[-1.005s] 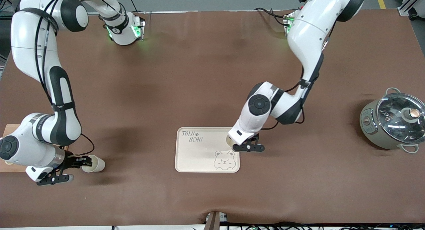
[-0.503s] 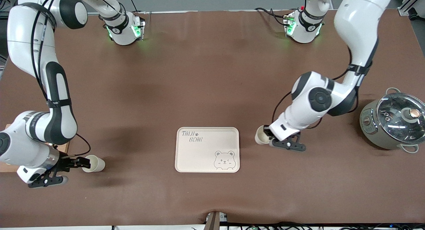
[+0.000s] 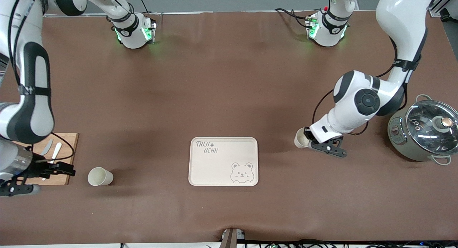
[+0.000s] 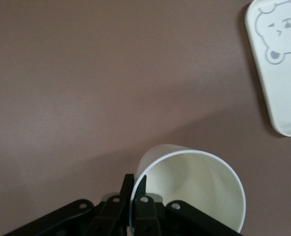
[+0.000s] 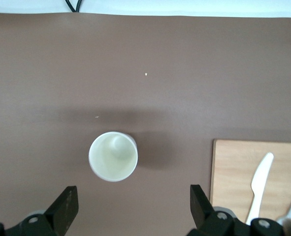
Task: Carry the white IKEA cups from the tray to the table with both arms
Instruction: 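Open and withdraw the right gripper while the left gripper carries its cup toward the pot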
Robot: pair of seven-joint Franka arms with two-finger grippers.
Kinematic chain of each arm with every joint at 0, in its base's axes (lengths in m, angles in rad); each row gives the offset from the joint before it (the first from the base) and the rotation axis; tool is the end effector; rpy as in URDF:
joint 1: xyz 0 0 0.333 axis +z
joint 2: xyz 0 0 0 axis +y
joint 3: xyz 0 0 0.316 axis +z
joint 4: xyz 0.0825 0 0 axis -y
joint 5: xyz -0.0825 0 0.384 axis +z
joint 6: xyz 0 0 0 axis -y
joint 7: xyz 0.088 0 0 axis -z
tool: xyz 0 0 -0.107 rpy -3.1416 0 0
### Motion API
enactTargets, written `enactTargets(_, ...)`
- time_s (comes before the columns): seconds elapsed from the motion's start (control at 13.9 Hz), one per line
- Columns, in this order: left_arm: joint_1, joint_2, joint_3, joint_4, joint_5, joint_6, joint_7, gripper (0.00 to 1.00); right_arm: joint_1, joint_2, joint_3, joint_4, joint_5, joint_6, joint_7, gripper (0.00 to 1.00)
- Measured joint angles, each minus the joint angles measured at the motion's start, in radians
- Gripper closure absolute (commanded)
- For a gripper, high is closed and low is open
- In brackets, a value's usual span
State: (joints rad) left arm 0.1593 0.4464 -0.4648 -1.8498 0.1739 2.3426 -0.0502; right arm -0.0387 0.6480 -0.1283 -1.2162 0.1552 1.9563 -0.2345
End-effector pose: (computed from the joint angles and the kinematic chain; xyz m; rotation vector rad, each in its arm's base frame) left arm 0.6243 -0.1709 0.3138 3.0199 -0.4903 0.1343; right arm 0.7402 -0.0891 0.4073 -3.0864 -0.0704 -0.1683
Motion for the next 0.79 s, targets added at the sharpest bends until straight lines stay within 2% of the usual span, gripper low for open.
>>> enactTargets(0.36,0.037,0.025,0.001,-0.088,0.051,0.166,0.004,1.0,0.007,-0.114,0.0,0.001,-0.004,-0.169,0.06,0.0)
enactTargets(0.79,0.046,0.1,0.003,-0.095,0.081,0.266,0.004,1.0,0.015,-0.25,0.001,0.001,-0.006,-0.348,0.149,0.0)
